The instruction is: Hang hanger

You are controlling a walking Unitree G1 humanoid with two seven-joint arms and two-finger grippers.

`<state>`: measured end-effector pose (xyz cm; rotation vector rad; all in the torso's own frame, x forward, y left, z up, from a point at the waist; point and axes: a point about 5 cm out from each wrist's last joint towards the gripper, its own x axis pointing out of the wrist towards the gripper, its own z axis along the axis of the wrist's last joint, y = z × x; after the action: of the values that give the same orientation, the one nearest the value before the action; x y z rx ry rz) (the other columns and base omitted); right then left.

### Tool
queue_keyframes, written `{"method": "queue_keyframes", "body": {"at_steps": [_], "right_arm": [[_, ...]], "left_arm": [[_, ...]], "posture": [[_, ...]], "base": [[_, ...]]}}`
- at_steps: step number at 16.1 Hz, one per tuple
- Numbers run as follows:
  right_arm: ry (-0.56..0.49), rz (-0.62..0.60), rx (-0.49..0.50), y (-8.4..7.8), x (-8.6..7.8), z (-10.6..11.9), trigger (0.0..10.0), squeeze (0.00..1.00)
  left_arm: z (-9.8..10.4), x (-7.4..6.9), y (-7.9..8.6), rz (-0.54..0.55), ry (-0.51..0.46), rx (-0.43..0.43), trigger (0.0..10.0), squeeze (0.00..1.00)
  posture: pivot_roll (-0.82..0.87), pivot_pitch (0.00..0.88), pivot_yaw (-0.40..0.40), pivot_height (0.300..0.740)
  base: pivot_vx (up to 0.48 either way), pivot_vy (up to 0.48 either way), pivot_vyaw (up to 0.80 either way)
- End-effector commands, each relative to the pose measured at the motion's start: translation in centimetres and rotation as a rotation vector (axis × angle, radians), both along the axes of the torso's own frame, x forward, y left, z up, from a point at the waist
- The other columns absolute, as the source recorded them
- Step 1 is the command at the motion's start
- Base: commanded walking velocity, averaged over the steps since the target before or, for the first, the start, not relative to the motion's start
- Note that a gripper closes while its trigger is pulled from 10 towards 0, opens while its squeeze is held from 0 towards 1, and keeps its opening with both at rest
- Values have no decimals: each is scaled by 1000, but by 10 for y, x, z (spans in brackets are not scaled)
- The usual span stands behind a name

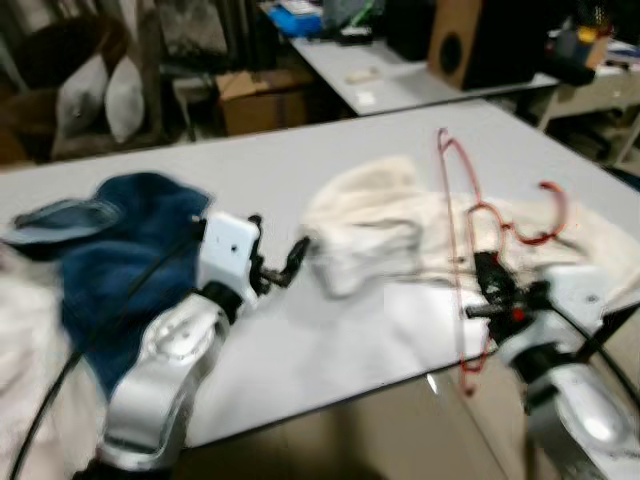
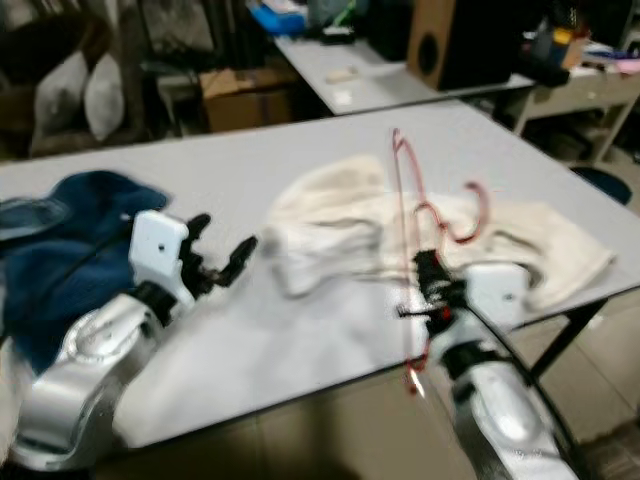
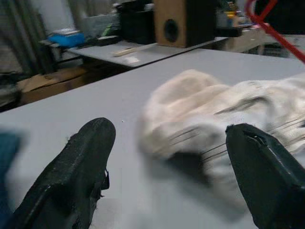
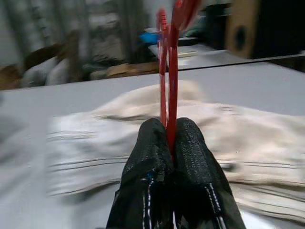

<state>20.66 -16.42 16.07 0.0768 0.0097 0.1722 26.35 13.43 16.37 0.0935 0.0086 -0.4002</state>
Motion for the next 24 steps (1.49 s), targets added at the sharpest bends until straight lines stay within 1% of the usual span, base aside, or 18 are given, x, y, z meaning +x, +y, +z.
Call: {"method": "queue_keyframes", "body": {"at_steps": [1,3,5,6,7,8,10,13,14,15,17,19,20,21,22,24], "right_arm": [[7,-1,-28,-2,1,-1,10000,0],[-7,0,-65,0,2,-1,10000,0],[-12,5,-68,0,3,-1,10000,0],[-16,7,-69,0,3,0,10000,0],[-18,10,-73,0,3,0,10000,0],[-18,18,-83,0,2,-1,10000,0],[-20,23,-87,0,2,-1,10000,0],[-27,22,-82,1,3,-1,10000,0],[-30,38,-85,3,2,-1,10000,0],[-28,57,-88,5,2,-2,10000,0],[-21,102,-79,10,3,-4,10000,0],[-24,115,-81,11,6,-3,10000,0],[-28,117,-79,12,7,-3,10000,0],[-30,123,-83,14,9,-5,10000,0],[-31,133,-84,17,12,-6,10000,0],[-28,152,-87,21,13,-7,10000,0]], "left_arm": [[1,-1,1,10,2,4,10000,0],[3,-1,1,10,-5,5,10000,0],[9,-1,-2,-2,-33,21,10000,0],[9,-1,-1,14,-40,18,10000,0],[9,0,0,31,-34,-8,10000,0],[10,-1,-1,18,-41,-1,10000,0],[11,-3,-3,-7,-38,-19,10000,0],[9,0,-1,-16,-24,12,10000,0],[9,6,2,-6,-20,46,10000,0],[11,12,4,16,-26,61,10000,0],[18,25,6,33,-52,67,10000,0],[21,35,11,55,-57,81,10000,0],[21,40,16,75,-44,81,10000,737],[22,51,27,150,-40,107,10000,1000],[25,64,40,223,-32,123,10000,1000],[35,82,56,284,-55,155,10000,1000]], "posture": [[-34,0,30,740],[-28,0,32,740],[-26,0,32,740],[-26,0,33,740],[-27,0,32,740],[-23,0,32,740],[-20,0,38,740],[-18,0,51,740],[-14,0,56,740],[-12,0,58,740],[-8,0,55,740],[-9,0,53,740],[-7,0,53,740],[-8,0,54,740],[-8,0,57,740],[-13,0,64,740]], "base": [[0,375,0],[0,186,0],[0,-480,0],[0,-480,0],[0,-480,0],[0,0,0],[0,0,0],[0,0,0],[0,0,0],[0,0,0],[0,0,0],[0,0,0],[0,0,0],[0,0,0],[0,0,0],[0,0,0]]}}
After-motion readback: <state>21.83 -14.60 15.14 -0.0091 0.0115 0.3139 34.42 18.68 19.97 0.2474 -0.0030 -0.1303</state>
